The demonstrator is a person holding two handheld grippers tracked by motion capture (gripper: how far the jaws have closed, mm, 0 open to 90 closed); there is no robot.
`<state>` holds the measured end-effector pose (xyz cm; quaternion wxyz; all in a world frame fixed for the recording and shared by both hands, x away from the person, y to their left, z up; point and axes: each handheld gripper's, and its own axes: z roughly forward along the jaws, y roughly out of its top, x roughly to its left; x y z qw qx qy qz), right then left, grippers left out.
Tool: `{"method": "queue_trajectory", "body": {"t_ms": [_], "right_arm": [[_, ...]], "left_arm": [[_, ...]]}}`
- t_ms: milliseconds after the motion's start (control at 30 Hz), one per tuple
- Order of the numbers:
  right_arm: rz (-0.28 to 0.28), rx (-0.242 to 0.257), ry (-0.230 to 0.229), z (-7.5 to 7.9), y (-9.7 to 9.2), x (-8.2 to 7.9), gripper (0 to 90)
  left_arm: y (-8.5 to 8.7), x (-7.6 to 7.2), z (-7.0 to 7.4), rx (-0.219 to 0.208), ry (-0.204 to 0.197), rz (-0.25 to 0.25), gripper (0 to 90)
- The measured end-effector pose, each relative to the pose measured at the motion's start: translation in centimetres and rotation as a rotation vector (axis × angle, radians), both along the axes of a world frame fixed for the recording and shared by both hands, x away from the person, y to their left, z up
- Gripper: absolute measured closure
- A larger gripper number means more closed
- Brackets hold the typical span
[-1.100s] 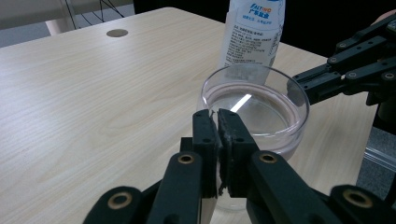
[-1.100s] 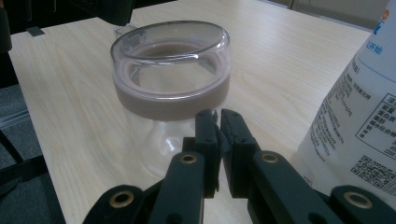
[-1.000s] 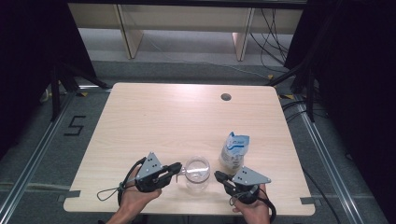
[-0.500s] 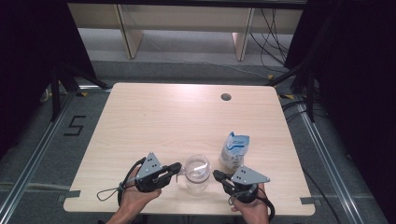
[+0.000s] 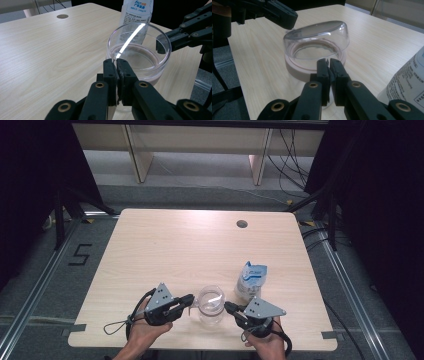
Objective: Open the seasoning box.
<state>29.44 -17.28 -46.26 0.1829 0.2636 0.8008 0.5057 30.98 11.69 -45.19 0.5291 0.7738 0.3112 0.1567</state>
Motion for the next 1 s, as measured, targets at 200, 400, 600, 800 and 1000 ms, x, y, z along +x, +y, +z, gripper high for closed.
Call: {"method": "queue_trajectory", "body": {"t_ms": [200, 400, 600, 800, 1000], "right_arm": [[0.0, -0.005, -0.02, 0.5, 0.2, 0.0, 86.5], [-0.002, 0.013, -0.039, 1.0, 0.5, 0.0, 86.0], [0.004, 0.024, -0.031, 1.6, 1.2, -0.1, 85.6], [0.027, 0.035, -0.067, 2.6, 1.8, 0.0, 84.9], [0.055, 0.038, -0.074, 3.1, 2.3, 0.1, 84.6]], "left_arm": [[0.3, 0.2, -0.1, -0.017, 0.017, 0.003, 77.0], [1.6, 0.3, -0.3, -0.028, 0.026, 0.0, 52.0], [2.7, -0.6, -1.2, 0.024, 0.042, -0.009, 34.2], [3.6, -1.5, -2.2, 0.069, 0.046, -0.001, 26.7], [4.1, -2.0, -3.0, 0.099, 0.041, -0.012, 25.1]]}}
